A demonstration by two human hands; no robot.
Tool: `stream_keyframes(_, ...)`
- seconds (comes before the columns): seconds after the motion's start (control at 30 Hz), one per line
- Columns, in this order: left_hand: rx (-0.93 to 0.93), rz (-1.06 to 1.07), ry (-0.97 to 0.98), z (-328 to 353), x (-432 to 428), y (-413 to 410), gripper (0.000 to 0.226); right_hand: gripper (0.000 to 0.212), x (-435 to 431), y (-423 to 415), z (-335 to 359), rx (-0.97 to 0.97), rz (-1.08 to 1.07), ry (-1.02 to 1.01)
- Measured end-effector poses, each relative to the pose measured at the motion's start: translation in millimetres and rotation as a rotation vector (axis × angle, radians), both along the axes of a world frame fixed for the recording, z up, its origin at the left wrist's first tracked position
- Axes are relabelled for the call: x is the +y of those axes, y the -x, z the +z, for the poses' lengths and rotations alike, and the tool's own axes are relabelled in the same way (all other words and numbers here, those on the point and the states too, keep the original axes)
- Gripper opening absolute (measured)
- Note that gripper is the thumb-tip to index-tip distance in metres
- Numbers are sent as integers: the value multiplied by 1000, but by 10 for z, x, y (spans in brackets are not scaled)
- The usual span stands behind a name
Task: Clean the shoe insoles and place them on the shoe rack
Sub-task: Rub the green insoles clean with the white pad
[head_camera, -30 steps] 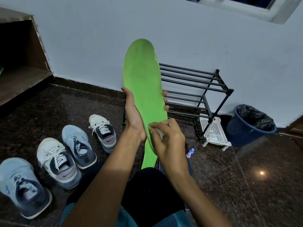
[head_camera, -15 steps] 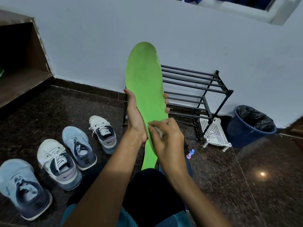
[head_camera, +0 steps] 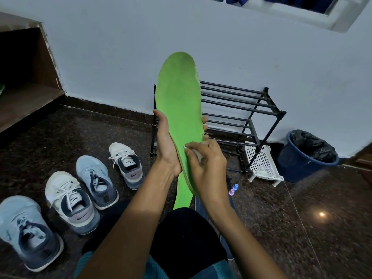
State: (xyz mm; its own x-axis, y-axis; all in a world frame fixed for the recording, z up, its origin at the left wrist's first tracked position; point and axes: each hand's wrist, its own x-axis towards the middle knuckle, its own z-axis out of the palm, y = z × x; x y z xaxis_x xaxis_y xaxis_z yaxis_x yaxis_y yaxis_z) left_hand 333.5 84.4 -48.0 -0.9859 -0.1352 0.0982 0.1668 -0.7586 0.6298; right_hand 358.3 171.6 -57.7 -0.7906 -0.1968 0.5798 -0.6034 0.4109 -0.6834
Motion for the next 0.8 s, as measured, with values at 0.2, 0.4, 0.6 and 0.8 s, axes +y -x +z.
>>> stream_keyframes(0.2,29,-1,-68,16,-9,5,92,13,37,-174,-46,-46,106,50)
stream_keyframes(0.4,5,-25,-4,-32,-2,9,94,13,109,82,5,24,-104,-32)
stream_keyframes(0.6,22,3,-33,-12,-3,7,93,15,38,-18,-52,-31,-60,22)
stream_keyframes(0.8,47,21,-81,16,-21,5,91,13,44,-151,-84,-88,57,57)
